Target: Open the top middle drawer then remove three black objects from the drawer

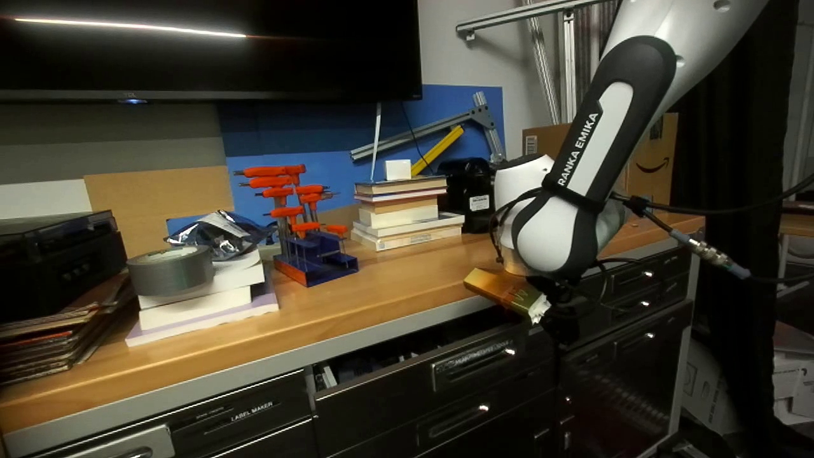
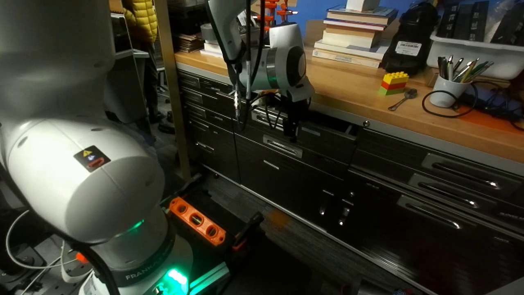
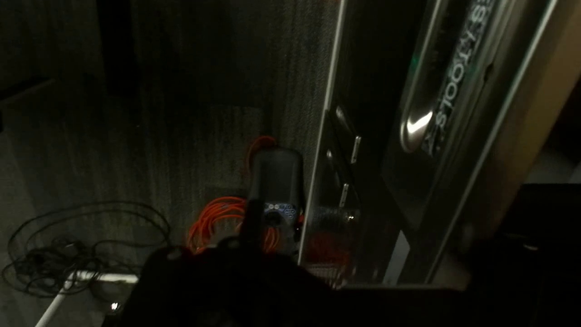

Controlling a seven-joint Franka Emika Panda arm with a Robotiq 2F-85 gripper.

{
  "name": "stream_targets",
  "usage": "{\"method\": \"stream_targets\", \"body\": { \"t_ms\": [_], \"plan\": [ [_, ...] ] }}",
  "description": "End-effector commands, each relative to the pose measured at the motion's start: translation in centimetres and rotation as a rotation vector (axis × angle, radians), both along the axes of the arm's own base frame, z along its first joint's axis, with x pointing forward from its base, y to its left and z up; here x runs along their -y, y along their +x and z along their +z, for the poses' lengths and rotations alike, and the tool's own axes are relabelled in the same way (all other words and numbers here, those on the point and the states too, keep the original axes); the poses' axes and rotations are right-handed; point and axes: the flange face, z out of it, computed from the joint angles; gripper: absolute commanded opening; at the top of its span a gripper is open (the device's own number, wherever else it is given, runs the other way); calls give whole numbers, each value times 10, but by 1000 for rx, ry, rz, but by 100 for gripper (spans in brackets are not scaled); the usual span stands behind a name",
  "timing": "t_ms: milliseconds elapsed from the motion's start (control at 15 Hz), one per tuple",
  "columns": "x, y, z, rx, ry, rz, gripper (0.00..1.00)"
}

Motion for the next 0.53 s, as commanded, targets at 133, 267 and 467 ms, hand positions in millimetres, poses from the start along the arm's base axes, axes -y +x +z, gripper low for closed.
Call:
{"method": "stream_targets", "body": {
  "t_ms": [133,267,467],
  "plan": [
    [11,-25,15,-154,-118,19,100],
    [20,-36,16,-191,-127,13,100],
    [37,-56,16,-241,-134,-19,100]
  ]
}}
